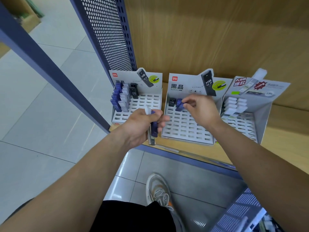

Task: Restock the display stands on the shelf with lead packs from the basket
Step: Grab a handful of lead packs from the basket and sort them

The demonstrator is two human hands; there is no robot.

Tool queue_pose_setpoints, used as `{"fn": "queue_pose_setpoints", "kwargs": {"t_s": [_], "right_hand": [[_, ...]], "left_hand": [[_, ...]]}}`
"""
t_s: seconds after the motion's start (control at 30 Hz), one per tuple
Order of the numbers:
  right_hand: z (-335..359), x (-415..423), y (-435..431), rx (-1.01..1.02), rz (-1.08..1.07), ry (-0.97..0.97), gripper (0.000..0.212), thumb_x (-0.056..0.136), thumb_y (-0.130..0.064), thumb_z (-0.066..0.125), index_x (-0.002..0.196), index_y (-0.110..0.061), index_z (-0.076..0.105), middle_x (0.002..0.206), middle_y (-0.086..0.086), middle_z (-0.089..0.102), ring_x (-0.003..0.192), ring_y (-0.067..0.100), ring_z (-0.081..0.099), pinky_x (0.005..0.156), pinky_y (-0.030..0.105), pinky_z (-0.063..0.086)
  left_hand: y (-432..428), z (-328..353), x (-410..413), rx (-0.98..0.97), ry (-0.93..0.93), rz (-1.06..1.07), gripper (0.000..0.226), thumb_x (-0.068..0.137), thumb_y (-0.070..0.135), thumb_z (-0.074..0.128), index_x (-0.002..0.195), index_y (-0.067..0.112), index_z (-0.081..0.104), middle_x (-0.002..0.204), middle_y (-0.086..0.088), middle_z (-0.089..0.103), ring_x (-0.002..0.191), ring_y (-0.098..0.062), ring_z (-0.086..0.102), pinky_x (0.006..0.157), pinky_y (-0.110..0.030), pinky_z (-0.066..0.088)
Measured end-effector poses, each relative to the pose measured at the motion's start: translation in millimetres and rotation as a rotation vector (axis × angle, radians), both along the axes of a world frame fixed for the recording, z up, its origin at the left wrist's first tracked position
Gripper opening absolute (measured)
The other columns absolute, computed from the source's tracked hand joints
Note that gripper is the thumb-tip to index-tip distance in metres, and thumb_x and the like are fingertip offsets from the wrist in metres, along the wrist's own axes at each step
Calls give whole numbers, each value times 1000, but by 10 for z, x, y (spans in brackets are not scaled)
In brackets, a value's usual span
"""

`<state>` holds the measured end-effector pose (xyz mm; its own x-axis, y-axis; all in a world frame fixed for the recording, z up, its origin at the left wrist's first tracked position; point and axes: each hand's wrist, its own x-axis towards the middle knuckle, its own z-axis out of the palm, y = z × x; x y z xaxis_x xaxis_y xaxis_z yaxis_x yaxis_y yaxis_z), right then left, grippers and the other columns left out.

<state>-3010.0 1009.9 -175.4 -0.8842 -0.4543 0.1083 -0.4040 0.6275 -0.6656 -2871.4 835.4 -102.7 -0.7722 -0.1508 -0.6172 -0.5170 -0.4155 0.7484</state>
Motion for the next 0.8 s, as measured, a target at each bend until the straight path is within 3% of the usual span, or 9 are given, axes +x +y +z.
{"fn": "queue_pose_setpoints", "kwargs": {"t_s": [0.1, 0.33, 0.43, 0.5, 0.57, 0.67, 0.73, 0.8], "right_hand": [[-44, -52, -57, 15, 25, 155, 12, 89, -6, 70, 98, -10, 76, 95, 7, 70, 79, 19, 67, 79, 34, 56], [-147, -83, -145, 152, 88, 185, 13, 91, -11, 67, 101, -11, 76, 101, 8, 66, 88, 26, 63, 80, 38, 53], [-69, -38, -154, 116, 67, 159, 12, 90, -9, 68, 99, -11, 77, 99, 8, 67, 85, 25, 64, 81, 37, 53], [64, 77, -118, 6, 11, 125, 10, 90, -11, 69, 95, -12, 77, 94, 5, 68, 76, 16, 64, 78, 35, 55], [246, 288, -58, -153, -74, -15, 8, 91, -14, 69, 90, -16, 77, 83, -4, 70, 69, 6, 63, 73, 30, 56], [474, 683, -8, -368, -57, -420, 3, 90, -17, 71, 93, -19, 73, 73, 1, 68, 62, 15, 66, 65, 39, 60], [544, 855, 15, -397, -13, -539, 16, 87, -21, 76, 101, -20, 68, 74, 1, 68, 63, 17, 68, 64, 41, 59], [587, 930, 28, -406, 5, -570, 28, 83, -20, 80, 105, -20, 64, 74, -1, 69, 64, 17, 71, 66, 41, 59]], "left_hand": [[26, 4, 6, 71, 4, 8, 11, 106, 10, 49, 105, 2, 55, 103, -19, 76, 72, -23, 72, 61, -29, 61], [14, -25, 14, 9, -23, -47, 14, 108, 16, 45, 102, 7, 55, 107, -12, 77, 83, -28, 74, 77, -39, 61], [19, -40, 7, -2, -20, -30, 13, 107, 15, 48, 105, 6, 57, 104, -15, 77, 83, -28, 73, 75, -39, 63], [34, -43, -10, -3, -23, 15, 12, 105, 13, 52, 103, 4, 60, 92, -16, 75, 76, -27, 71, 67, -37, 64], [60, -32, -29, -33, -33, 32, 12, 103, 12, 56, 99, 3, 62, 80, -15, 68, 66, -24, 68, 58, -32, 62], [125, -23, -43, -78, -2, 0, 11, 102, 13, 59, 103, 2, 62, 75, -13, 62, 59, -19, 64, 55, -29, 61], [191, -25, -44, -114, 39, -55, 14, 102, 14, 59, 106, 1, 63, 78, -14, 65, 61, -20, 67, 58, -31, 61], [259, -40, -43, -177, 78, -102, 15, 101, 16, 60, 105, 3, 67, 87, -15, 69, 74, -25, 69, 72, -38, 63]]}}
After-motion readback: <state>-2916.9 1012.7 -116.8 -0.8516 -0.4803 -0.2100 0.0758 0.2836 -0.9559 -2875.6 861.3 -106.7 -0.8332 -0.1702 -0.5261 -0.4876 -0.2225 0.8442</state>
